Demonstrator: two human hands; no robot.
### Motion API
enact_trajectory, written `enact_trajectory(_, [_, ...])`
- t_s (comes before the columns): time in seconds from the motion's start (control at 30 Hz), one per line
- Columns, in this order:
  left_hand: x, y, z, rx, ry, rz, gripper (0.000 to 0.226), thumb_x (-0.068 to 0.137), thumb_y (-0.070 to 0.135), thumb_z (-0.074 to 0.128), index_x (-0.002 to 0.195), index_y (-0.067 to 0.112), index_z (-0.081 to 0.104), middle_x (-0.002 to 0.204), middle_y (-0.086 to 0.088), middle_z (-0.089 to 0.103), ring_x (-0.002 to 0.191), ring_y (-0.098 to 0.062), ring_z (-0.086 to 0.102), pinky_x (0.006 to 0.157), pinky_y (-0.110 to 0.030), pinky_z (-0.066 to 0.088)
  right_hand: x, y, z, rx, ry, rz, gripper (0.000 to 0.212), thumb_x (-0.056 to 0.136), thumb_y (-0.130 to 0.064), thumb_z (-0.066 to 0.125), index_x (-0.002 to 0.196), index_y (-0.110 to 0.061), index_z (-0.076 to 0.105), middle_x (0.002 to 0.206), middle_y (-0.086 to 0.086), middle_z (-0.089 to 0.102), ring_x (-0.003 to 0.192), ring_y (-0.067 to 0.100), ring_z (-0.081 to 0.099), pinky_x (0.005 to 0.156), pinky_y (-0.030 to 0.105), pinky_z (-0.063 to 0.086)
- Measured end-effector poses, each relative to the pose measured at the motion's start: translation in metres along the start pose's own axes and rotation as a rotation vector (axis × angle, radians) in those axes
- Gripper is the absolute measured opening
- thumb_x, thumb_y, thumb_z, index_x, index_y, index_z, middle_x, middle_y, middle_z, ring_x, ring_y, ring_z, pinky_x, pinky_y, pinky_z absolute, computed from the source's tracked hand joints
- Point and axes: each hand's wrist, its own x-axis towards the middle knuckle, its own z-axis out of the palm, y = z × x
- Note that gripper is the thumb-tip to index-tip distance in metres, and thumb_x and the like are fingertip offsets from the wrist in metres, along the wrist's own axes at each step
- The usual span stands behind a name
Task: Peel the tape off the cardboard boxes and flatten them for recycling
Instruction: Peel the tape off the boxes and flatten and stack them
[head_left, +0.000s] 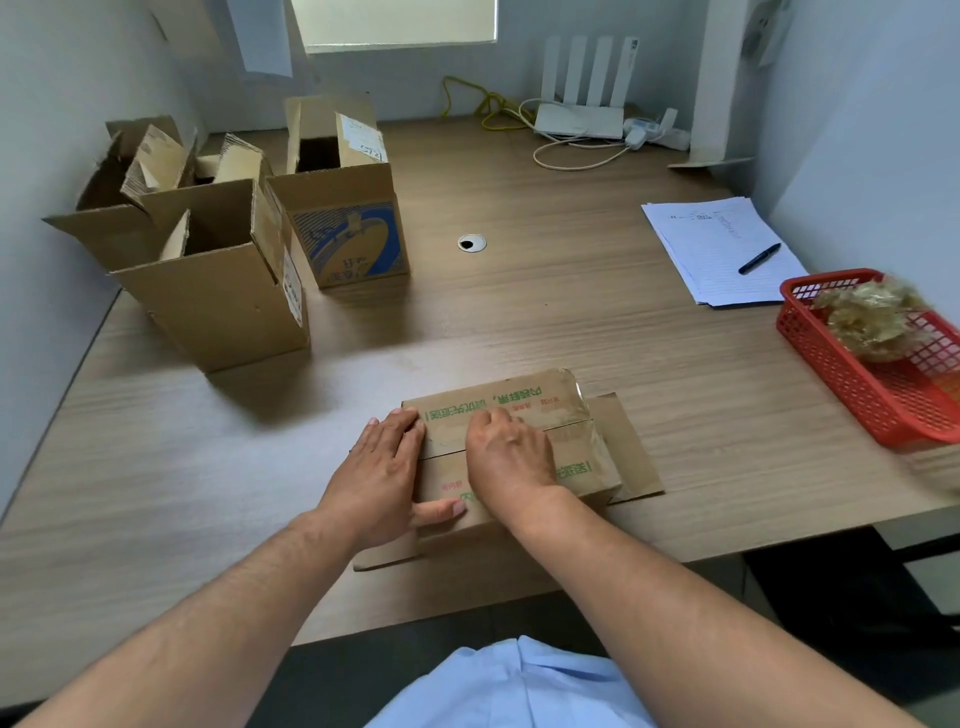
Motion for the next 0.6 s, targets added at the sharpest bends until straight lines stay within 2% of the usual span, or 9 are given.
enact_trajectory(0.07, [-0.001, 0.001, -0.001, 0.0, -0.006, -0.016, 0.15, 0.036, 0.102, -0.007, 0.153, 0.009, 0.01, 0.16, -0.003, 0.004, 0.148, -0.016, 0.0, 0.111, -0.024, -0.017, 0.0, 0.005, 0.0, 0.046, -0.002, 0.022, 0.032, 0.096, -0.012, 0.039, 0.127, -0.004, 0.043, 0.124, 0.016, 0.052, 0.107, 0.029, 0.055, 0.083, 0.037, 0.045])
enact_trajectory(0.17, [-0.002, 0.003, -0.001, 0.013, -0.012, -0.029, 0.149, 0.038, 0.102, -0.004, 0.154, 0.009, 0.008, 0.161, -0.003, 0.003, 0.148, -0.015, -0.002, 0.111, -0.025, -0.017, -0.002, 0.014, 0.001, 0.08, -0.014, 0.04, 0.045, 0.096, -0.038, 0.047, 0.127, -0.006, 0.043, 0.125, 0.014, 0.05, 0.112, 0.029, 0.052, 0.088, 0.038, 0.044])
enact_trajectory(0.2, [-0.002, 0.005, -0.001, 0.014, -0.014, -0.039, 0.147, 0.04, 0.102, -0.002, 0.154, 0.009, 0.007, 0.161, -0.003, 0.002, 0.148, -0.015, -0.003, 0.111, -0.025, -0.017, -0.001, 0.016, 0.003, 0.08, -0.021, 0.036, 0.048, 0.096, -0.042, 0.048, 0.126, -0.006, 0.043, 0.125, 0.014, 0.05, 0.112, 0.029, 0.051, 0.089, 0.038, 0.044])
enact_trajectory(0.33, [-0.002, 0.018, -0.001, 0.007, -0.016, -0.091, 0.144, 0.042, 0.1, 0.002, 0.153, 0.009, -0.004, 0.162, -0.005, -0.005, 0.148, -0.017, -0.011, 0.114, -0.029, -0.017, 0.0, 0.019, 0.005, 0.044, 0.006, -0.049, 0.031, 0.097, -0.019, 0.045, 0.123, -0.003, 0.044, 0.123, 0.016, 0.052, 0.107, 0.031, 0.055, 0.084, 0.038, 0.046])
enact_trajectory(0.47, [0.006, 0.037, 0.001, -0.009, -0.043, -0.049, 0.152, 0.03, 0.103, -0.009, 0.149, 0.01, -0.021, 0.154, -0.005, -0.032, 0.14, -0.017, -0.033, 0.114, -0.031, -0.021, -0.003, 0.022, 0.005, -0.002, -0.025, -0.132, 0.044, 0.084, -0.013, 0.066, 0.12, 0.0, 0.045, 0.12, 0.018, 0.053, 0.104, 0.03, 0.057, 0.083, 0.037, 0.047])
enact_trajectory(0.53, [0.01, 0.042, 0.002, -0.016, -0.074, -0.022, 0.154, 0.027, 0.103, -0.01, 0.15, 0.011, -0.019, 0.155, -0.004, -0.031, 0.136, -0.012, -0.035, 0.113, -0.028, -0.021, -0.003, 0.025, 0.007, 0.016, -0.017, -0.139, 0.042, 0.084, -0.012, 0.065, 0.12, -0.001, 0.045, 0.12, 0.017, 0.053, 0.104, 0.03, 0.058, 0.083, 0.037, 0.047])
enact_trajectory(0.6, [0.011, 0.042, 0.004, -0.01, -0.087, -0.016, 0.152, 0.031, 0.104, -0.008, 0.151, 0.012, -0.017, 0.157, -0.003, -0.026, 0.136, -0.01, -0.034, 0.113, -0.028, -0.021, 0.0, 0.03, 0.008, 0.095, 0.003, -0.102, 0.03, 0.093, -0.015, 0.054, 0.12, -0.004, 0.046, 0.121, 0.014, 0.055, 0.106, 0.03, 0.058, 0.084, 0.037, 0.046])
